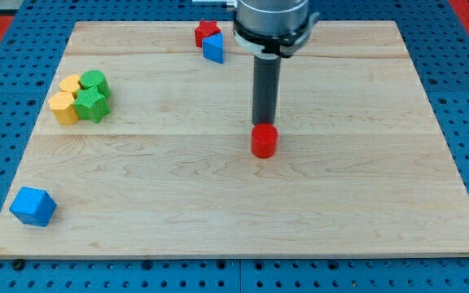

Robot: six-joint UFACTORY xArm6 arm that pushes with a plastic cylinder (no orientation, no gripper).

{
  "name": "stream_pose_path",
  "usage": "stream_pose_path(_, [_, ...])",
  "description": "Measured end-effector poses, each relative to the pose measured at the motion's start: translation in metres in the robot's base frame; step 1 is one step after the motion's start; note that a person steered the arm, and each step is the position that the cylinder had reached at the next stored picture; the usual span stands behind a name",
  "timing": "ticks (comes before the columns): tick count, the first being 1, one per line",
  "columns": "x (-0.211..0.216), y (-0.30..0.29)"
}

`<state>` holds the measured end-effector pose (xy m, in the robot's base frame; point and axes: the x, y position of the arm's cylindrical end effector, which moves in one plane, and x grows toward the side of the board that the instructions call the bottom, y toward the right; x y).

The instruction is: Slide the red circle left and a bit down

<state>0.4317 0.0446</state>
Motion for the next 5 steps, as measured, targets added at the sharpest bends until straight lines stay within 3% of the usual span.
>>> stream_pose_path(2, [0.027, 0.062])
stream_pose_path(3, [0.045, 0.048])
stream_pose_path(5, [0.039, -0.028])
